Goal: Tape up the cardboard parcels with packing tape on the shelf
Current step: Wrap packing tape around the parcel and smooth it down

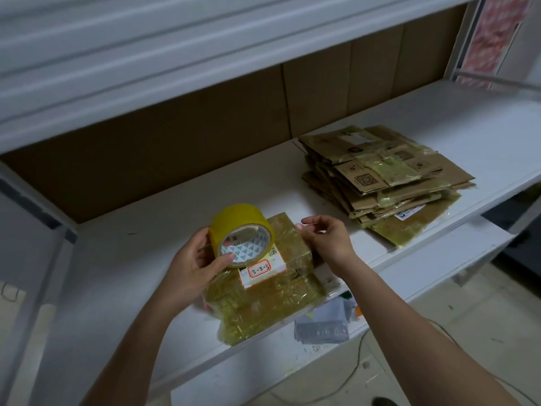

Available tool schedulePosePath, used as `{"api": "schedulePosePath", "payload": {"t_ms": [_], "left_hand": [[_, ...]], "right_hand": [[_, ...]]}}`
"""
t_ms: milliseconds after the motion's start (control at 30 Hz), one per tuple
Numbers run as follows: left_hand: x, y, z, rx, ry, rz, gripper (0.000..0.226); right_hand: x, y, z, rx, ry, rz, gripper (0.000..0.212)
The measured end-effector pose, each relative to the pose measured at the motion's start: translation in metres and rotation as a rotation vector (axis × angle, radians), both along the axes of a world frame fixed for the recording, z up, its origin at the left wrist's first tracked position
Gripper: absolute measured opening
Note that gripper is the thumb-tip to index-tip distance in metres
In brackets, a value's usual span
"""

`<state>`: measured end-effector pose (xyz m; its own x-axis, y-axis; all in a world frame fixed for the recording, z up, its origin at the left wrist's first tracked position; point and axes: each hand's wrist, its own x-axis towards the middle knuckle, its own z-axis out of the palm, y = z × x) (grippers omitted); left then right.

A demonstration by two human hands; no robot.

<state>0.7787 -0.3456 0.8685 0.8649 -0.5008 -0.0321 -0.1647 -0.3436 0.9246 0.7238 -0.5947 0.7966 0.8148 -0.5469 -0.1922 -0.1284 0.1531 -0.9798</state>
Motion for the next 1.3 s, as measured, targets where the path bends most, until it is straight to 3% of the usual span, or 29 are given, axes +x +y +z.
{"api": "schedulePosePath", "payload": {"t_ms": [100, 233, 300, 400, 467, 633, 733, 933, 1100, 1200, 1300], "left_hand": [[0.001, 0.0, 0.0, -0.009, 0.011, 0.004, 0.045], [-0.001, -0.001, 0.0, -0.024, 0.004, -0.001, 0.045], [-0.001, -0.001, -0.001, -0.026, 0.002, -0.007, 0.045], [0.0, 0.001, -0.004, -0.032, -0.004, -0.007, 0.047], [-0.002, 0.001, -0.003, -0.031, -0.013, -0.004, 0.047], [-0.003, 0.0, -0.007, -0.041, -0.04, 0.019, 0.051], [-0.005, -0.004, -0.008, -0.065, -0.073, 0.05, 0.061], [0.007, 0.035, 0.007, -0.137, -0.055, 0.118, 0.06], [0.002, 0.043, 0.018, -0.123, -0.077, 0.05, 0.058], [0.0, 0.04, 0.015, -0.101, -0.121, 0.055, 0.057], [-0.003, 0.039, 0.017, -0.076, -0.131, 0.047, 0.058]], "right_hand": [[-0.001, 0.001, -0.006, -0.216, 0.053, 0.008, 0.018], [-0.01, 0.007, -0.004, -0.285, -0.058, -0.084, 0.011], [-0.022, 0.014, -0.001, -0.277, -0.13, -0.063, 0.027], [-0.04, 0.027, 0.002, -0.273, -0.06, 0.257, 0.061], [-0.045, 0.027, 0.005, -0.293, -0.046, 0.329, 0.076], [-0.039, 0.029, 0.011, -0.734, -0.056, 0.46, 0.109], [-0.036, 0.033, 0.006, -0.966, 0.033, 0.461, 0.108], [-0.039, 0.031, 0.017, -1.163, 0.149, 0.497, 0.095], [-0.036, 0.042, 0.034, -1.519, 0.28, 0.509, 0.102], [-0.03, 0.054, 0.033, -1.485, 0.257, 0.564, 0.11], [-0.025, 0.054, 0.025, -1.47, 0.233, 0.561, 0.103]]}}
